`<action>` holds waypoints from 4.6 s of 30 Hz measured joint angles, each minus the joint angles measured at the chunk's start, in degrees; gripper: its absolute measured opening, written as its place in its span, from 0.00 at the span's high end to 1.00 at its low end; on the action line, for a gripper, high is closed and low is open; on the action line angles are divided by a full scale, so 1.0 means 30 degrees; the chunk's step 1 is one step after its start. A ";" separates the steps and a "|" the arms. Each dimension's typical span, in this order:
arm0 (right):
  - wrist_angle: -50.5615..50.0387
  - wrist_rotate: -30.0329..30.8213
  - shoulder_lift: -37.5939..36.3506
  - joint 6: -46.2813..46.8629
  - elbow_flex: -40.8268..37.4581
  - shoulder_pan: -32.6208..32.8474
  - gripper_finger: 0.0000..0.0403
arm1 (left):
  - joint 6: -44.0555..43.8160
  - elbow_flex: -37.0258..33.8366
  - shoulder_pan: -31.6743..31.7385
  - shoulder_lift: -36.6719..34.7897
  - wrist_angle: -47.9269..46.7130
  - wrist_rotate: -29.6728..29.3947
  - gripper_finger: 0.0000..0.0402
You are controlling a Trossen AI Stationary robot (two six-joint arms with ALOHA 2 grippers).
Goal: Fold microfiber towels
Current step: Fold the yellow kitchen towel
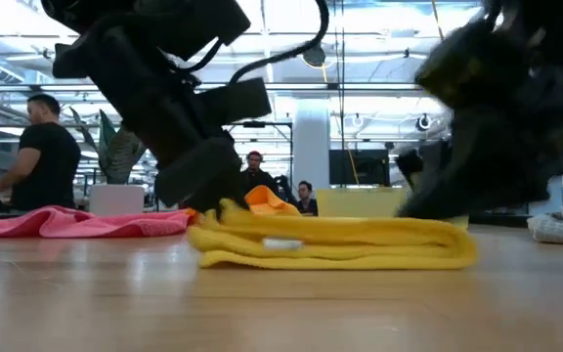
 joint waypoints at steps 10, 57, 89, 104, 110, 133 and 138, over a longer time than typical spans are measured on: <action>0.0434 -0.0016 0.0022 -0.2636 0.1685 0.0993 0.95 | 0.0392 0.0022 -0.0706 -0.0422 0.1598 0.0355 0.92; -0.8423 0.0881 0.1216 -0.2474 0.6259 0.1075 0.99 | 0.1859 0.0029 -0.2790 -0.0941 0.1064 -0.2452 0.92; -0.8301 -0.1569 -0.0123 0.0722 0.6277 0.1825 0.98 | 0.3208 0.0015 -0.3259 0.0169 0.1554 -0.0517 0.92; -0.7818 -0.3553 -0.0607 0.1728 0.6291 -0.0032 0.98 | 0.3169 0.0046 -0.4187 -0.0769 0.0497 -0.1453 0.92; -0.8326 -0.3838 -0.0845 0.2297 0.6291 -0.1512 0.98 | 0.0201 0.0066 -0.4820 -0.1933 -0.3641 -0.4189 0.92; -0.7850 -0.6023 -0.1611 0.2531 0.6291 -0.1841 0.98 | 0.2963 -0.5820 -0.2062 -0.1914 0.8888 0.0824 0.92; -0.8036 -0.5993 -0.1829 0.2669 0.6291 -0.3113 0.98 | 0.2994 -0.5792 -0.2098 -0.1914 0.9078 0.0948 0.92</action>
